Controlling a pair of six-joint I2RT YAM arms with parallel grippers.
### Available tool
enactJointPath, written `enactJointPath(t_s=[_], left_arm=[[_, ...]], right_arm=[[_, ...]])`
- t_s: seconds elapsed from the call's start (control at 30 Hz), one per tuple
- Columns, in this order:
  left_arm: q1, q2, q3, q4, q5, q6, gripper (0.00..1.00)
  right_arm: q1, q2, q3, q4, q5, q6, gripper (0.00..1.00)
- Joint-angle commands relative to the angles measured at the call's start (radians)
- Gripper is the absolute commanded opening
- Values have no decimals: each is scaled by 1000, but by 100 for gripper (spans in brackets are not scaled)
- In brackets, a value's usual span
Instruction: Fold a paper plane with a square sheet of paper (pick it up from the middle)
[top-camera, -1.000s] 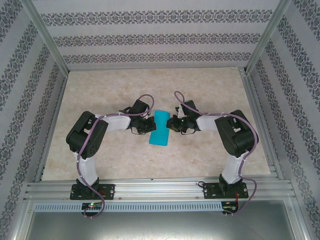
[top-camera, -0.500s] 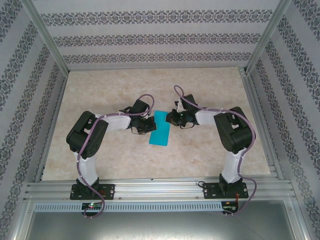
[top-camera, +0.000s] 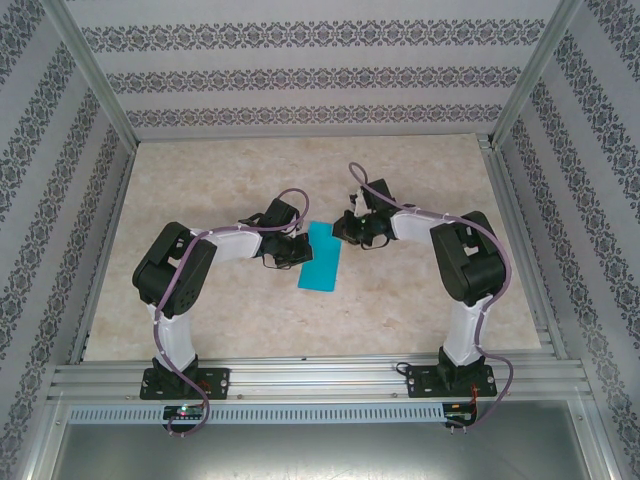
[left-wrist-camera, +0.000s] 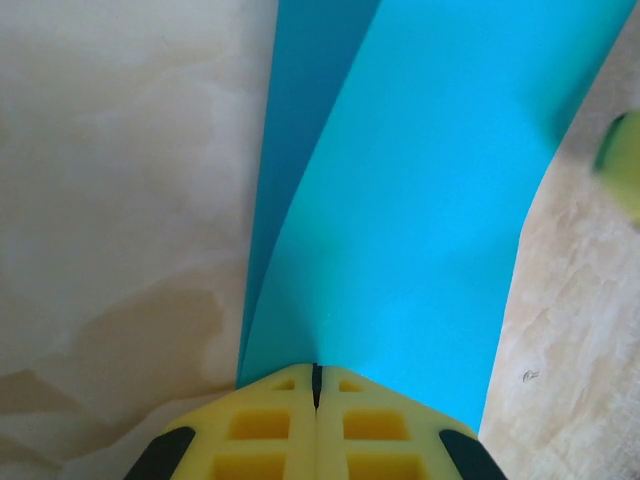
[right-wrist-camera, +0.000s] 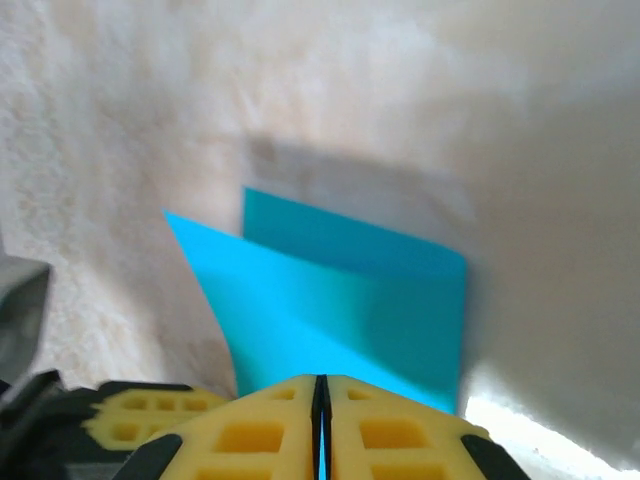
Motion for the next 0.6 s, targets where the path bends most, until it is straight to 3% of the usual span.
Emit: enactJointPath(t_s=[0.0,0.4,0.57], left_arm=[[-15,49,-29,-153,-67,22,0],[-16,49,-28,-161,-72,26,0],[-15,49,-23,-168,-74,31,0]], right_arm=[[-10,10,45,-24,-14,-16,11],[-9,140,38,-28,40,4,10],[-11,99,79,-62,26,14,11]])
